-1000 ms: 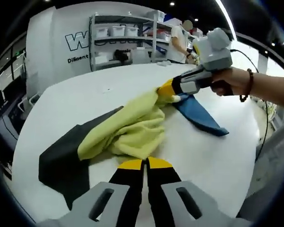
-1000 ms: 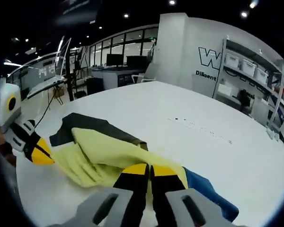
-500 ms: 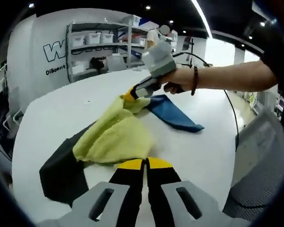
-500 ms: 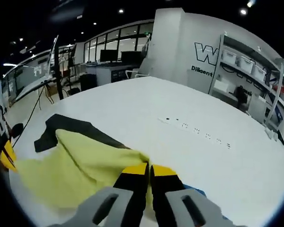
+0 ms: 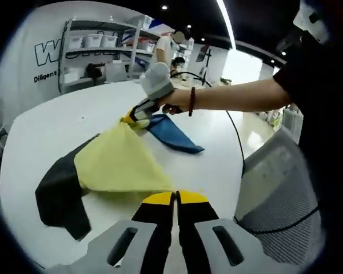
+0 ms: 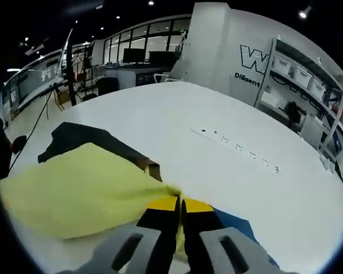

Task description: Fold the garment on the visible template until the final outline fits inside the template.

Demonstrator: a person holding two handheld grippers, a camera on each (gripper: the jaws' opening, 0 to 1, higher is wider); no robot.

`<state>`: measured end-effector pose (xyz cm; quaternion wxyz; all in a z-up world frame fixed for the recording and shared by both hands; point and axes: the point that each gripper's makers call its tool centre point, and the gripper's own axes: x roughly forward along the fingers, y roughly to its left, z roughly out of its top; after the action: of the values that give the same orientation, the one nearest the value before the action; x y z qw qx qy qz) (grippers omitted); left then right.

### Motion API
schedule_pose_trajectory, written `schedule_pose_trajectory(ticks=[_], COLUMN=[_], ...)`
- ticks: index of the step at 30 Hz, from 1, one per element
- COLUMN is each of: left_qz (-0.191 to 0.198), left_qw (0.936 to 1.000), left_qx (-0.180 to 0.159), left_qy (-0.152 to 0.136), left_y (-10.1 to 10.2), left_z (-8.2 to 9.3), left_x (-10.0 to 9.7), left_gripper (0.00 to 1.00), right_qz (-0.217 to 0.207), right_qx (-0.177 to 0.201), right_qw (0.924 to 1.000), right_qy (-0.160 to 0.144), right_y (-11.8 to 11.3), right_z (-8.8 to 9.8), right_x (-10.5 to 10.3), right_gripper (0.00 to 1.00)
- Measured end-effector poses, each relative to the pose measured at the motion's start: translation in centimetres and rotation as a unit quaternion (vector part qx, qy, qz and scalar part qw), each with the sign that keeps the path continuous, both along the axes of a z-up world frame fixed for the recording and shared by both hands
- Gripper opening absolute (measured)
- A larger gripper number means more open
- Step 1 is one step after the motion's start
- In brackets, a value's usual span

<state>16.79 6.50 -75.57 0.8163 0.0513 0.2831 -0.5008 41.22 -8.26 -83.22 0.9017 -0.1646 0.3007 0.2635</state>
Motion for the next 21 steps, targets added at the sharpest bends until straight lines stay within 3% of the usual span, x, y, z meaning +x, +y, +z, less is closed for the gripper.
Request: schedule_pose_trajectory(ticks=[3,5,16,21], left_qz=[0.008,0.004,0.032,0.042], left_qw=[0.9997,0.9998,0.9985,0.9976], left_qx=[-0.021,0.015,0.045,0.054], left_qy=[0.0,-0.008,-0.008,-0.008], left_y=[0.2,1.0,2.6,3.0], left_z=[0.8,0.0,-1.2,-1.5], left_x=[0.3,0.5,0.9,1.1], left_gripper=[0.02,0.02,0.02,0.02], right_qz=[0.009,0.011,0.034,0.042], right_qx=[0.002,0.003,0.025,0.026], right_qw=[0.9999,0.9997,0.9961,0.996], right_qy=[0.011,0.022,0.078,0.074], right_y=[0.0,-0.1,0.4,0.4], right_z=[-0.6,-0.9,-1.9,-1.3], right_x=[-1.0,-1.6,-4.6,-5.7], right_gripper=[0.0,0.0,0.0,0.0])
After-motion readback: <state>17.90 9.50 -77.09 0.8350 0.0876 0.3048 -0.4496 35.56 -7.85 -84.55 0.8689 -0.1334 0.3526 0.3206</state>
